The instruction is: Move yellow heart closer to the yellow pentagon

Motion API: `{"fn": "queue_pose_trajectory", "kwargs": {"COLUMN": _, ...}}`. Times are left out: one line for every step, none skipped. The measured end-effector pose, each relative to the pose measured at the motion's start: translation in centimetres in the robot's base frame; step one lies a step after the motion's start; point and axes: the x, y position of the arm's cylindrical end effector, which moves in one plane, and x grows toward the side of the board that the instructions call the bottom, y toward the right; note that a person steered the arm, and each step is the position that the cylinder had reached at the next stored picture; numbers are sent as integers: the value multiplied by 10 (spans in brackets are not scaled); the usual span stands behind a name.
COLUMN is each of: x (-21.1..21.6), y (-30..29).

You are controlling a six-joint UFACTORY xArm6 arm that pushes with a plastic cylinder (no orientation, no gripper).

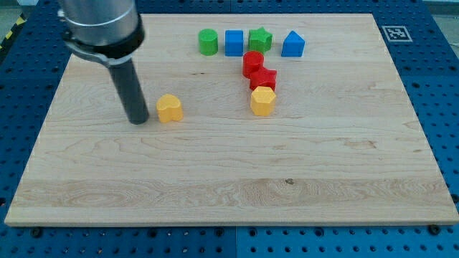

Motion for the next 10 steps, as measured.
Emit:
{"fn": "queue_pose_trajectory", "kwargs": {"x": -16, "y": -6}}
{"fn": "queue_pose_trajectory", "kwargs": {"x": -23, "y": -5}}
{"fn": "queue_pose_trajectory", "kwargs": {"x": -23, "y": 7}}
{"fn": "queue_pose_trajectory", "kwargs": {"x": -11, "y": 27}}
{"fn": "queue_pose_trajectory", "kwargs": {"x": -3, "y": 54}}
{"fn": "queue_pose_trajectory", "kwargs": {"x": -3, "y": 69}}
{"fn": "queue_pose_trajectory", "kwargs": {"x": -12, "y": 69}}
{"fn": "queue_pose_trajectory", "kwargs": {"x": -17, "y": 69}}
{"fn": "queue_pose_trajectory", "kwargs": {"x": -17, "y": 78}}
{"fn": "queue_pose_trajectory", "kwargs": {"x": -15, "y": 104}}
